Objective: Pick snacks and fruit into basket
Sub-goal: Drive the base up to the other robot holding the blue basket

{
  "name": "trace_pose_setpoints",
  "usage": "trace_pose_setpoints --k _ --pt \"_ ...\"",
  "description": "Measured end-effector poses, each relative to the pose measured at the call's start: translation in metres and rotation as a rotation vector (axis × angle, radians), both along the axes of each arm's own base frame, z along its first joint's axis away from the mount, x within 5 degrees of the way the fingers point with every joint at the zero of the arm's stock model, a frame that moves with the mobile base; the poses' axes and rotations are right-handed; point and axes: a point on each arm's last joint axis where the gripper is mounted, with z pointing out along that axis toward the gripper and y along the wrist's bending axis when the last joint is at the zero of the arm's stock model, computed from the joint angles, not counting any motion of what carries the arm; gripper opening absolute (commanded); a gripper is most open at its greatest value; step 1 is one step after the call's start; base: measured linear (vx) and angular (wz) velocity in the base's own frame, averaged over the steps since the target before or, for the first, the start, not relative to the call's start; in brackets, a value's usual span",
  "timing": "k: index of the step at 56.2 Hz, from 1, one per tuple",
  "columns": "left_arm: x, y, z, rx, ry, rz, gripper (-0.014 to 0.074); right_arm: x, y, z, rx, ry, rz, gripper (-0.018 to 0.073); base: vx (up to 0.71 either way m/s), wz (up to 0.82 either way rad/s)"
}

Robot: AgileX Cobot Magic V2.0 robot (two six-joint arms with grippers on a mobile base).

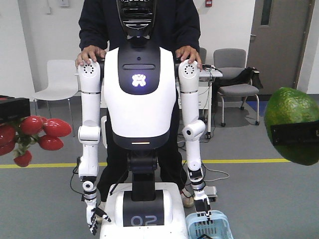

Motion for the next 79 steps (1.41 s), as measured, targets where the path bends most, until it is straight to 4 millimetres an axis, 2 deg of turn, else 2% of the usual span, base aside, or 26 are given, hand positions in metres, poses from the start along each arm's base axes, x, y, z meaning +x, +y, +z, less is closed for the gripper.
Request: trace_pose_setpoints --k 37,79 --pt "0.0 0.0 0.0 0.0 0.0 0.0 -0.0006 0.0 0.0 0.0 0.0 0.0 0.0 -0.0008 0.19 0.03" --pt "0.0 0.0 0.0 0.0 0.0 0.0 -0.0006 0.0 0.0 0.0 0.0 0.0 0.0 -0.0008 0.02 0.0"
